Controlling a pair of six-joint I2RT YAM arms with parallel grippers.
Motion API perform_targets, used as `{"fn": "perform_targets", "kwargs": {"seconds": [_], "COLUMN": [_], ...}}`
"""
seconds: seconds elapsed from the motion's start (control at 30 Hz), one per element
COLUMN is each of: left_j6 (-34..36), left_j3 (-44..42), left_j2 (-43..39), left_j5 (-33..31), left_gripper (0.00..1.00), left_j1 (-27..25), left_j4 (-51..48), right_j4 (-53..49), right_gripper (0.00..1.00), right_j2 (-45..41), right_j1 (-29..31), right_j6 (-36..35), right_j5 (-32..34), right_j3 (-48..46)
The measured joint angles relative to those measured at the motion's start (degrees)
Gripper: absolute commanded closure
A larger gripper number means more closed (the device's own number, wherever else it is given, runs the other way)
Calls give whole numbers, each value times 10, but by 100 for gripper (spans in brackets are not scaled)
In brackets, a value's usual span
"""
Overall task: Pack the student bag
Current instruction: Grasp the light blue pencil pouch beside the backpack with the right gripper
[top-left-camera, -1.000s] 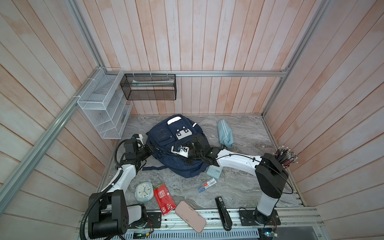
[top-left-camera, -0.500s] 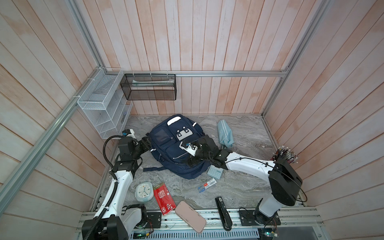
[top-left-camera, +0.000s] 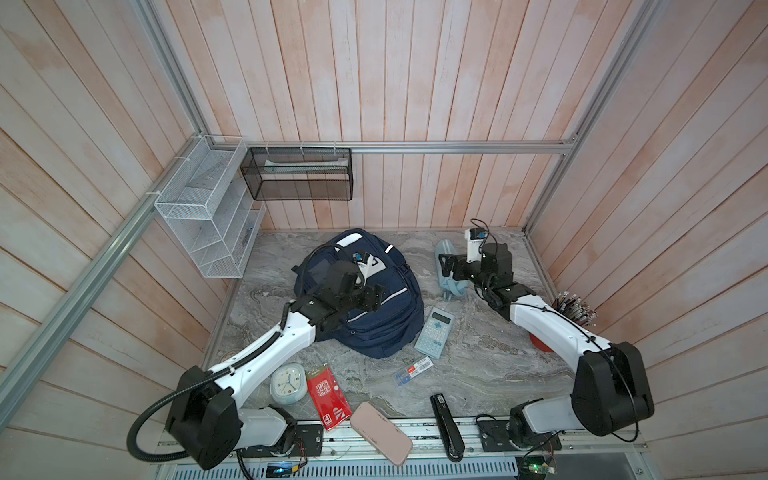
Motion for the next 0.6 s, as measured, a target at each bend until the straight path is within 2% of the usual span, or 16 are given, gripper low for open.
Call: {"fn": "perform_targets", "kwargs": {"seconds": [0.1, 0.23, 0.43, 0.6], "left_j6": [22, 37, 52, 62], "left_j3": [29, 69, 113, 148], "left_j2": [65, 136, 185, 231], "left_j5": [-45, -82, -89, -111], "left_gripper": [21, 21, 20, 19], "left_j1": [-40, -79, -81, -93], "left_j4": [-2, -19, -25, -30], "right_j4": [-21, -48, -105, -123], "right_gripper": [2, 2, 4, 7], "right_j2": [18, 92, 201, 250], "right_j1": [-33, -55, -83, -88], "right_j6": [15, 18, -3, -10], "right_j5": [-3, -15, -26, -46], "right_j3": [4, 36, 115, 151]}}
